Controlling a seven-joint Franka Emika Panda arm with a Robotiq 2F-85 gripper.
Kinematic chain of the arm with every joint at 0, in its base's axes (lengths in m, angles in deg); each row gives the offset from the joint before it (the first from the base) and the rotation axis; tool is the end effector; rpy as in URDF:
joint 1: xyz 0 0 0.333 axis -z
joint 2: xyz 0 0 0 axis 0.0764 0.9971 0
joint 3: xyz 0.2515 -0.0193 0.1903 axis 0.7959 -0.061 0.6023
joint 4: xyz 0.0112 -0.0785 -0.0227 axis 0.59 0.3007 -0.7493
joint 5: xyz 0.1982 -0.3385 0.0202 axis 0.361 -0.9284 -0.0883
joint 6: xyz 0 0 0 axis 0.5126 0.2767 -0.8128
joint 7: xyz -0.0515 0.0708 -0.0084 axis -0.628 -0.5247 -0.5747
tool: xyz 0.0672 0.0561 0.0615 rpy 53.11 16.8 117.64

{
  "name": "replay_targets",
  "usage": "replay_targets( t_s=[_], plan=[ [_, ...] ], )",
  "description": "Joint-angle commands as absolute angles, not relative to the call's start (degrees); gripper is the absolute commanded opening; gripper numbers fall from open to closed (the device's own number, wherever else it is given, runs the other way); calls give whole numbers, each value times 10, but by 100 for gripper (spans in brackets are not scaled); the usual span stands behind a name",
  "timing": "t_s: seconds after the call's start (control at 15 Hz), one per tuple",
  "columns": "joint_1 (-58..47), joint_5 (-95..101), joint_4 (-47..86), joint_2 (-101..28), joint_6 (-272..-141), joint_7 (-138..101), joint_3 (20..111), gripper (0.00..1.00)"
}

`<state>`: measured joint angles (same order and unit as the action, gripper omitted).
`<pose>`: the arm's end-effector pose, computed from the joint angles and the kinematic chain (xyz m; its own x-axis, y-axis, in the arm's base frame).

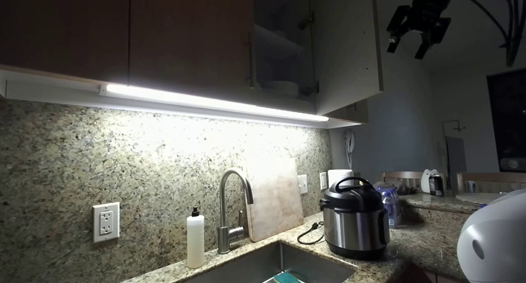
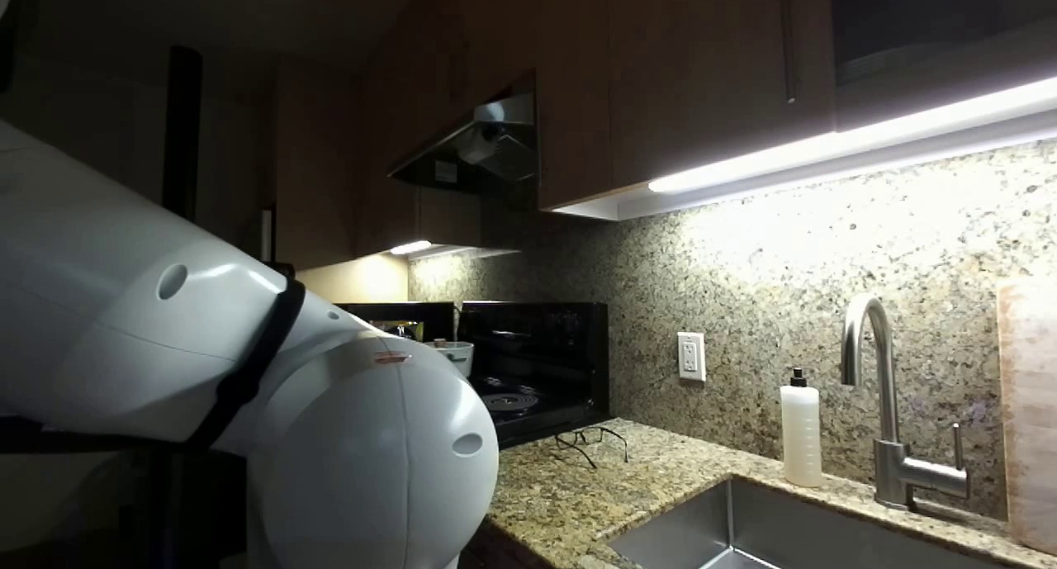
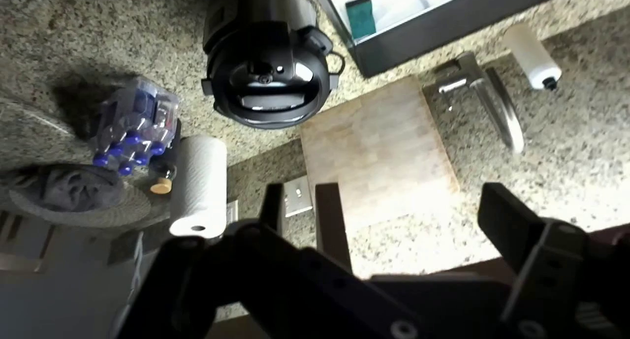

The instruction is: Close the open upper cabinet door

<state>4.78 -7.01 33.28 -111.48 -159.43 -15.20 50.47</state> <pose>0.0845 -0.2130 0.8309 0.6684 -0.4546 0.5888 -0.4802 -0.8682 -0.1251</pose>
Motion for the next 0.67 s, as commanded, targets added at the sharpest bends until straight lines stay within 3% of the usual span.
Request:
replay_targets(
  t_s=[0.0,0.27,0.6],
  plan=[
    [85,-77,304,-1068,-1670,-204,503,100],
    [127,-74,285,-1030,-1743,-254,495,100],
    [144,-60,235,-1000,-1727,-246,477,100]
  ],
)
